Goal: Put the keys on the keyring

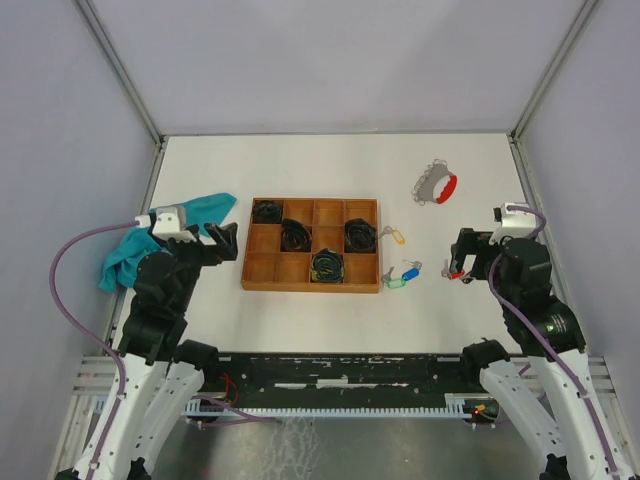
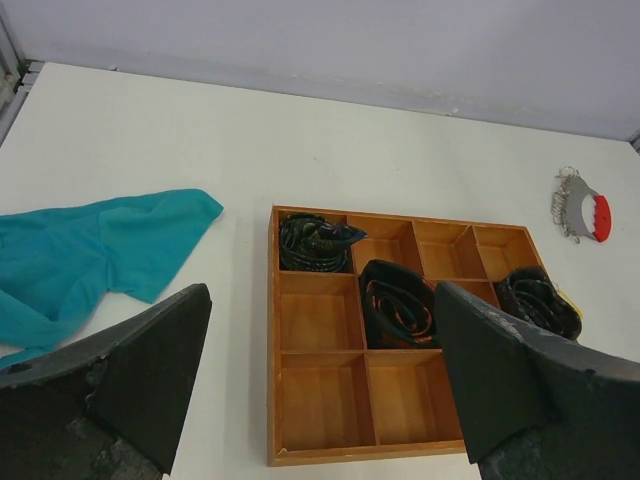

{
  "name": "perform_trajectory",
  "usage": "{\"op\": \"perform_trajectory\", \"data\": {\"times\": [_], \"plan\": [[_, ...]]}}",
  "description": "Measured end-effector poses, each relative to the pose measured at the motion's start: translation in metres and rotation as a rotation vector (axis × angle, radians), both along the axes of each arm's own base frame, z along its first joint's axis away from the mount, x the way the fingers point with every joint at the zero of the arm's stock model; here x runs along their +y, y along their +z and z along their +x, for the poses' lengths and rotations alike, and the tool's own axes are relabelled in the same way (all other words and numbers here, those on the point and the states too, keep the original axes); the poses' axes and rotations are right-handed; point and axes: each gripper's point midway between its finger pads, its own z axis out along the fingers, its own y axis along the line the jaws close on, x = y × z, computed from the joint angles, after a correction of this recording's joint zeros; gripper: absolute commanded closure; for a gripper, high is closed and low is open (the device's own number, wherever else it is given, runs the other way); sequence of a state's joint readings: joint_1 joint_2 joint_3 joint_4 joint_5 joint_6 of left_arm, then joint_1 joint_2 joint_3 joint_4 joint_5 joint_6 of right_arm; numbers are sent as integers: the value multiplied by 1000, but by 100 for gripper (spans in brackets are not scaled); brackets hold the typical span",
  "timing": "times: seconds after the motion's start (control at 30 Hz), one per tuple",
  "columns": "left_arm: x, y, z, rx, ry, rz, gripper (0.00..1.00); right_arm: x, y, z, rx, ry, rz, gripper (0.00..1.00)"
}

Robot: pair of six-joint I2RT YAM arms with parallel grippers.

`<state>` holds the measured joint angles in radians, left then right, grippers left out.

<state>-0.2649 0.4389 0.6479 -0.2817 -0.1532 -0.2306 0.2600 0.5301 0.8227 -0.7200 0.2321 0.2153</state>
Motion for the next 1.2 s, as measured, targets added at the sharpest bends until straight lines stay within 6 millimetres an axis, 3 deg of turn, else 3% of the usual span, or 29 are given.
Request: {"op": "perform_trajectory", "data": {"times": [0.27,0.67,0.9,1.2], "plan": [[-12,-2,-1,11,-69,-2,1,3,0,0,3,13,6,0],[-59,-38,7,198,-300,-20,1,9,-5,1,27,42,21,0],[-118,-55,-15,289,-519,-85,1,14,-8,1,45,60,35,0],[-198,-102,-70,416,-756,-62,2,16,-11,2,57,64,43,0]]}}
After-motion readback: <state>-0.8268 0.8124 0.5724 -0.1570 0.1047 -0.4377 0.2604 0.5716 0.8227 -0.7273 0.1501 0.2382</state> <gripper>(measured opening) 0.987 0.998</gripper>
